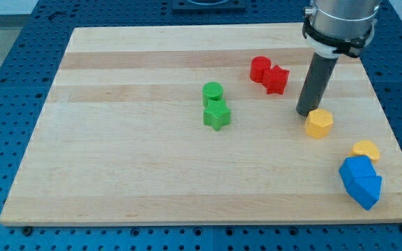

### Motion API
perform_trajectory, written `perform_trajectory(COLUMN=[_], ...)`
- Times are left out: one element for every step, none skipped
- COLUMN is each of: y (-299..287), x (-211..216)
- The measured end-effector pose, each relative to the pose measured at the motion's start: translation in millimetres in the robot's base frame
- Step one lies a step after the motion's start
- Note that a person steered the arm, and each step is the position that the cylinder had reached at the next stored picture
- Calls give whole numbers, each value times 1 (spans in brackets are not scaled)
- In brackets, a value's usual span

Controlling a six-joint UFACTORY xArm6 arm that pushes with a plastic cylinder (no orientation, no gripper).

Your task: Slide the yellow hexagon closer to the yellow heart

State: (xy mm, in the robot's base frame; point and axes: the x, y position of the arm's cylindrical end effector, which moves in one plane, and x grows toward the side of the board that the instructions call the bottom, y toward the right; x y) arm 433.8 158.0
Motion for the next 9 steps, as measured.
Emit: perform_trajectory(y=[-35, -60, -76, -57, -52, -40, -4, 6, 8], x=[-1, 4, 15, 29, 29, 29, 27, 27, 27])
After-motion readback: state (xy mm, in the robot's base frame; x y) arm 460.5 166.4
